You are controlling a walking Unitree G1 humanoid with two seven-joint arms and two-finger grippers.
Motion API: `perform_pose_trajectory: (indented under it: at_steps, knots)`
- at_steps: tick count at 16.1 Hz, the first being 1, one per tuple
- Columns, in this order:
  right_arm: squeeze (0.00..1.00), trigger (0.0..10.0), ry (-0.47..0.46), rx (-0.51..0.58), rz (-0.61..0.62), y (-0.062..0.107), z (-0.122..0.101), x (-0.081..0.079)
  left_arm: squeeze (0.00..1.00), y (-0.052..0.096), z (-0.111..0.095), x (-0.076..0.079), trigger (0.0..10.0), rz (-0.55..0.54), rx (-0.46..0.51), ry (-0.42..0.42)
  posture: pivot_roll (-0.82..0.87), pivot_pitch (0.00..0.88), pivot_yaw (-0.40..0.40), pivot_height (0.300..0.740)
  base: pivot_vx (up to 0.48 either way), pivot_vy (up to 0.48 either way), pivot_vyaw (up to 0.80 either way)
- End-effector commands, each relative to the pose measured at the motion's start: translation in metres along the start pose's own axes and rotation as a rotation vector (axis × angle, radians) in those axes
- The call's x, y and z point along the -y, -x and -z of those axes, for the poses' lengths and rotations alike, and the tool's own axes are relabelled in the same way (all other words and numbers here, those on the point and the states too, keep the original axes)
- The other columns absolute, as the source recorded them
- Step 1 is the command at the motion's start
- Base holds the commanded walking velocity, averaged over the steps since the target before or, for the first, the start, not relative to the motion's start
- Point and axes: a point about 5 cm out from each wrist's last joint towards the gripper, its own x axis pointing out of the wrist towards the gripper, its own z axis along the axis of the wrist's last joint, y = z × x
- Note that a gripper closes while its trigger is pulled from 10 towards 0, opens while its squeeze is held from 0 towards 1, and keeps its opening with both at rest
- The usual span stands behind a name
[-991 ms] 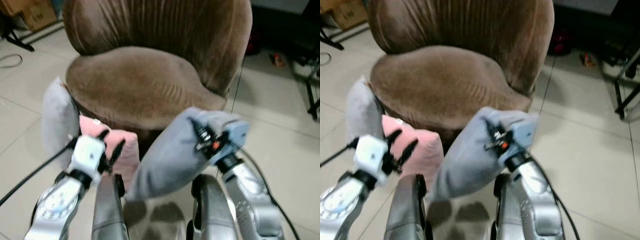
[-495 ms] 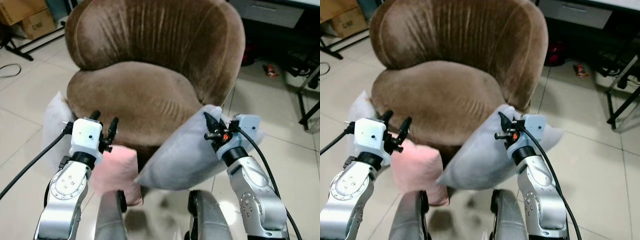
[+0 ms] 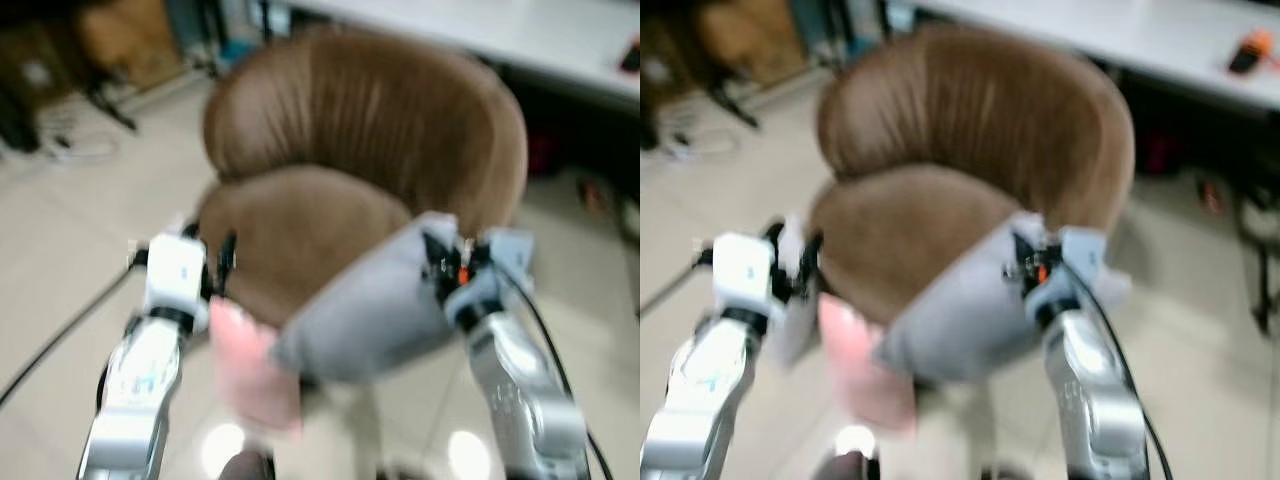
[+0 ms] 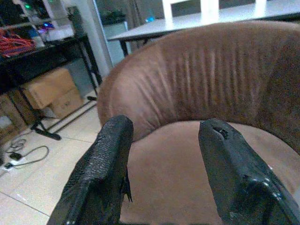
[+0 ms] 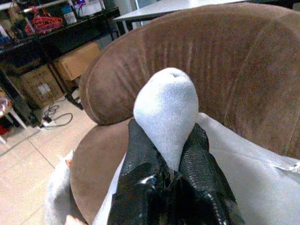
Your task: Move the pillow to the sofa from floor
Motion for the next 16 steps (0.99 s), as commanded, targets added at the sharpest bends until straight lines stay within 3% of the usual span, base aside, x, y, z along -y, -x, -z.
perform_pose_trajectory:
  at_steps: [1, 3, 10, 14, 16]
  knots:
    - [0.00, 10.0, -0.018, 0.038, 0.015, 0.0007, -0.0062, 0.0024, 0.00, -0.0012, 0.0016, 0.0008, 10.0, 0.002, -0.005, -0.002, -0.01, 0.000, -0.007, 0.740, 0.000, 0.000, 0.00]
    - [0.00, 10.0, 0.017, 0.018, 0.057, 0.0001, -0.0018, 0.0067, 0.00, -0.0044, 0.0020, 0.0007, 10.0, 0.005, -0.001, -0.021, -0.02, 0.000, 0.003, 0.740, 0.000, 0.000, 0.00]
    - [0.00, 10.0, 0.047, 0.007, 0.079, -0.0028, 0.0034, 0.0064, 0.00, -0.0074, 0.0006, 0.0029, 10.0, 0.022, 0.013, -0.036, -0.02, 0.000, 0.018, 0.740, 0.000, -0.322, 0.00]
    - [0.00, 10.0, 0.097, 0.024, 0.040, -0.0064, -0.0010, 0.0040, 0.00, -0.0071, 0.0010, 0.0012, 10.0, 0.009, 0.011, -0.009, -0.01, 0.000, 0.007, 0.740, 0.000, 0.000, 0.00]
    - [0.00, 10.0, 0.084, 0.024, 0.033, -0.0074, -0.0012, 0.0023, 0.00, -0.0055, 0.0002, 0.0010, 10.0, 0.015, 0.022, 0.002, 0.00, 0.000, -0.003, 0.740, 0.000, 0.000, 0.79]
